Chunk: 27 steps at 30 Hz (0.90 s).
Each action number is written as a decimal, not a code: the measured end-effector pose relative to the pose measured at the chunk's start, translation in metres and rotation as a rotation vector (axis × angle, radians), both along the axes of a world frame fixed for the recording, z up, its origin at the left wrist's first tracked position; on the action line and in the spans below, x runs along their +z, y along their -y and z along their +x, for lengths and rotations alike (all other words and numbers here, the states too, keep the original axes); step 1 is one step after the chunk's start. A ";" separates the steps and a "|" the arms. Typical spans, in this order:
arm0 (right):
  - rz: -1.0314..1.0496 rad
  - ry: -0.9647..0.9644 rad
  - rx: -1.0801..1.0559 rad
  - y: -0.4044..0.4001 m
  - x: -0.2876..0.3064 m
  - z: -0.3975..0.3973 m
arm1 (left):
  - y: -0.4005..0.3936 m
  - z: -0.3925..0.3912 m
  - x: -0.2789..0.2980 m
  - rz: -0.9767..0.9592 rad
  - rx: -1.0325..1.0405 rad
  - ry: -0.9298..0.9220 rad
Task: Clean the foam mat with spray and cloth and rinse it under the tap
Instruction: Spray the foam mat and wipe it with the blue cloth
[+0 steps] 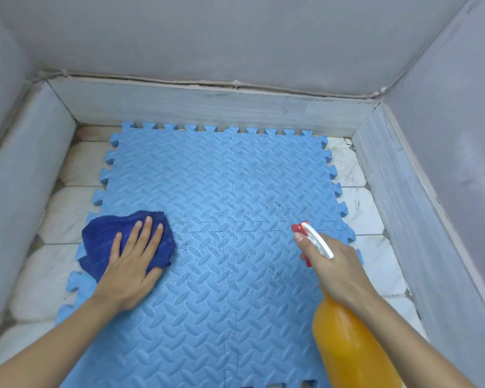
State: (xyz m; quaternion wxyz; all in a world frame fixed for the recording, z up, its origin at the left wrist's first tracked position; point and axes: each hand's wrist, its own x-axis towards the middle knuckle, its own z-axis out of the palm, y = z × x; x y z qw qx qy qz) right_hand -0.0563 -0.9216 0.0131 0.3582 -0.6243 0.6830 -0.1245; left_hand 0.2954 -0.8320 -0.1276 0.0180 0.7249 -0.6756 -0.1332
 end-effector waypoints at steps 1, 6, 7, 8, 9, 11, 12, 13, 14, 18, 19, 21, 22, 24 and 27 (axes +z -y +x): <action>-0.007 -0.015 0.081 -0.006 0.000 0.007 | -0.001 -0.001 0.002 -0.002 0.004 -0.011; -0.018 -0.149 0.442 -0.037 -0.007 0.039 | -0.017 0.005 0.011 0.005 0.084 -0.183; -0.024 -0.168 0.503 -0.047 -0.008 0.045 | -0.024 0.007 0.012 0.003 0.122 -0.223; -0.031 -0.188 0.555 -0.055 -0.009 0.049 | -0.031 0.008 0.013 -0.002 0.159 -0.264; -0.040 -0.202 0.602 -0.063 -0.009 0.054 | -0.040 0.010 0.013 -0.008 0.197 -0.302; -0.045 -0.227 0.693 -0.076 -0.010 0.061 | -0.054 0.011 0.014 -0.022 0.265 -0.378; -0.045 -0.237 0.740 -0.081 -0.010 0.063 | -0.060 0.011 0.015 -0.028 0.298 -0.413; -0.042 -0.251 0.782 -0.086 -0.012 0.065 | -0.063 0.011 0.015 -0.029 0.322 -0.442; -0.041 -0.267 0.821 -0.091 -0.012 0.067 | -0.066 0.010 0.016 -0.029 0.340 -0.459; 0.003 -0.330 0.912 -0.112 -0.013 0.072 | -0.068 0.008 0.020 0.005 0.366 -0.491; 0.003 -0.340 0.926 -0.118 -0.012 0.074 | -0.069 0.008 0.023 0.020 0.363 -0.494; -0.003 -0.322 0.921 -0.127 -0.012 0.076 | -0.072 0.009 0.028 0.050 0.354 -0.488; -0.003 -0.303 0.899 -0.128 -0.012 0.076 | -0.074 0.010 0.030 0.062 0.347 -0.481; -0.014 -0.285 0.823 -0.122 -0.010 0.075 | -0.078 0.011 0.030 0.075 0.328 -0.458; -0.007 -0.279 0.628 -0.097 0.001 0.066 | -0.081 0.012 0.028 0.073 0.290 -0.389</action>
